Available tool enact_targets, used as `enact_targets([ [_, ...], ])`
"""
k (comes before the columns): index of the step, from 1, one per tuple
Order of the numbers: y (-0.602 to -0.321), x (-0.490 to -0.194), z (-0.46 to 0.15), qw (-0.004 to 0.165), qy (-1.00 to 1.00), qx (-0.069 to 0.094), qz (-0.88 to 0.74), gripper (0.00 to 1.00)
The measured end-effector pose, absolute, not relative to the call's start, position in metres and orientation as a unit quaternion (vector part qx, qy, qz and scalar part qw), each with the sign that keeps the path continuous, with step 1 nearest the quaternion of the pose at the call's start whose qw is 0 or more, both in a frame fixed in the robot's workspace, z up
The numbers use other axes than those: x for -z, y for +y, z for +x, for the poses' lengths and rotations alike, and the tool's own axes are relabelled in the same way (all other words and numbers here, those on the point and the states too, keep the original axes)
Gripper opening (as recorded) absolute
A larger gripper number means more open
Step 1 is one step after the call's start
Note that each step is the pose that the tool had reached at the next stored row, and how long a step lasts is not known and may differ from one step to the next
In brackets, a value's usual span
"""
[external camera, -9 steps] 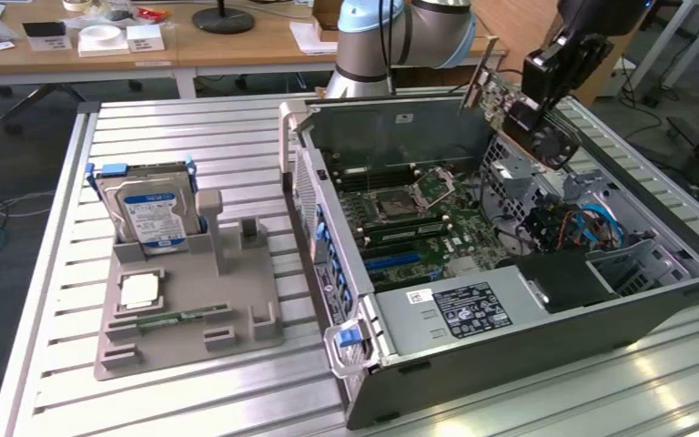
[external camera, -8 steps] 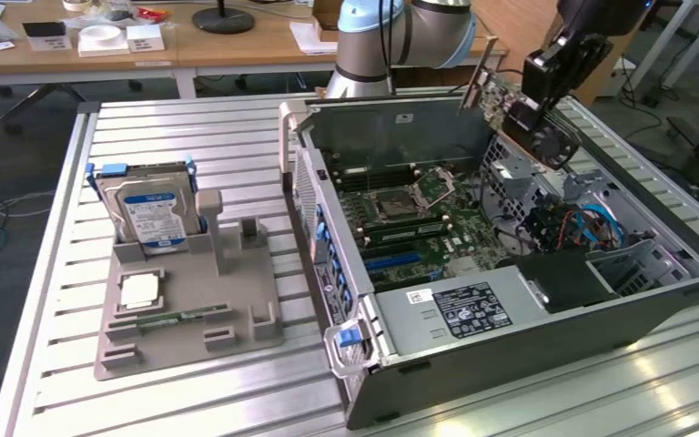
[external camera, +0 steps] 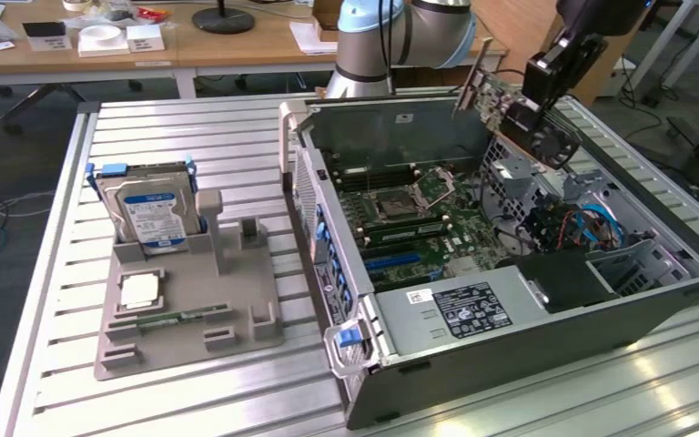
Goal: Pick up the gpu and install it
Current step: 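Insert the gpu into the slot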
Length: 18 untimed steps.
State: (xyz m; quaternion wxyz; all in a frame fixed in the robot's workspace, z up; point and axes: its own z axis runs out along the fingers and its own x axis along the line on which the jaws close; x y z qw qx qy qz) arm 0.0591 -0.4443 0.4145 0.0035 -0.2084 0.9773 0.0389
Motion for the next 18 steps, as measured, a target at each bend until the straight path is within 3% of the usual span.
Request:
enact_targets([
  [18,-0.4442,-0.4138,0.059,0.001,0.962,-0.039,-0.272,0.27],
])
